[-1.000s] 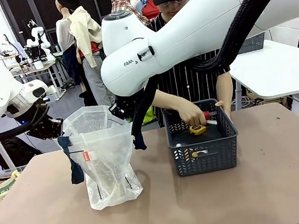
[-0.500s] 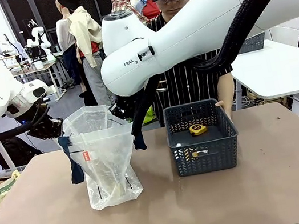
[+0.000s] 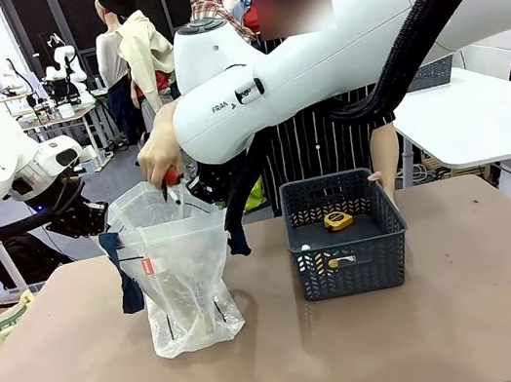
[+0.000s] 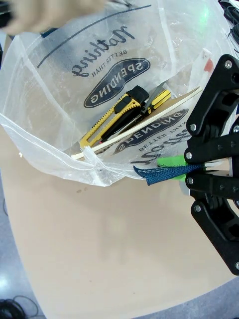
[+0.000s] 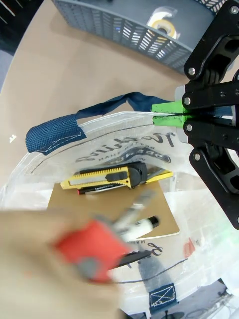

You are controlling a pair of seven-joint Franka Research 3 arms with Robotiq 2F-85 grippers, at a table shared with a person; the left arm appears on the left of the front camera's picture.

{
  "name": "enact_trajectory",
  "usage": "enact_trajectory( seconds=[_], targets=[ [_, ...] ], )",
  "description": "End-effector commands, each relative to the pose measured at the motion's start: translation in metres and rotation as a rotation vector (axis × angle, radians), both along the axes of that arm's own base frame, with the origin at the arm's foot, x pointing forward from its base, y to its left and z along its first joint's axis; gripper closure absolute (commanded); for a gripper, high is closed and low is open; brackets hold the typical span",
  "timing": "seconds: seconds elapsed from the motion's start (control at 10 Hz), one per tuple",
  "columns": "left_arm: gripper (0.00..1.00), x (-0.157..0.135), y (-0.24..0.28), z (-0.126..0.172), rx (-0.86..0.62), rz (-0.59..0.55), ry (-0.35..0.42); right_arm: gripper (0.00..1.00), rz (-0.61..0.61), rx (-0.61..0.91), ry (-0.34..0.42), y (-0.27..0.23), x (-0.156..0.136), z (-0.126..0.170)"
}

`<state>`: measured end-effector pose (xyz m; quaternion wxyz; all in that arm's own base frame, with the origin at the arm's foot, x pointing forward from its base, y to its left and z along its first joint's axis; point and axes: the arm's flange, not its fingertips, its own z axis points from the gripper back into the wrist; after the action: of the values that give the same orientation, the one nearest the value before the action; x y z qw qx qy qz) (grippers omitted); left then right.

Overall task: Transfer purchased items from the store into the shopping bag.
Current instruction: Move the Reusable shopping bag to the right side of the table.

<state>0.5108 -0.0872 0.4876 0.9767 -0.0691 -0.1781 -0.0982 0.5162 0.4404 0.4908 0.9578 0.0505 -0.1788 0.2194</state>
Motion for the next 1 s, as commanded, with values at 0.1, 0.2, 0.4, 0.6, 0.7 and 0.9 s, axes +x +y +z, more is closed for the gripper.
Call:
enact_trajectory(
  seconds=[0.1,0.2,0.4,0.6,0.7,0.9],
  targets=[
    [1.0,-0.003,0.0023,0.0024,0.011,0.018,-0.003,1.0,-0.019,0.002,-0.003,-0.0001,-0.0002,0.0006],
    [1.0,-0.003,0.0023,0.0024,0.011,0.018,-0.003,1.0,-0.019,0.002,-0.003,-0.0001,-0.0002,0.0006],
    [1.0,-0.003,0.0023,0.0024,0.011,0.018,-0.003,1.0,-0.019,0.002,-0.003,-0.0001,-0.0002,0.0006],
    [1.0,-0.003,0.0023,0.0024,0.011,0.018,-0.003,1.0,-0.019,0.002,-0.003,-0.0001,-0.0002,0.0006],
    [1.0,-0.003,0.0023,0.0024,0.011,0.018,-0.003,1.0,-0.019,0.002,-0.003,-0.0001,-0.0002,0.0006],
    [1.0,-0.003,0.0023,0.0024,0.011,0.018,-0.003,1.0,-0.019,0.002,-0.003,-0.0001,-0.0002,0.0006]
  ],
)
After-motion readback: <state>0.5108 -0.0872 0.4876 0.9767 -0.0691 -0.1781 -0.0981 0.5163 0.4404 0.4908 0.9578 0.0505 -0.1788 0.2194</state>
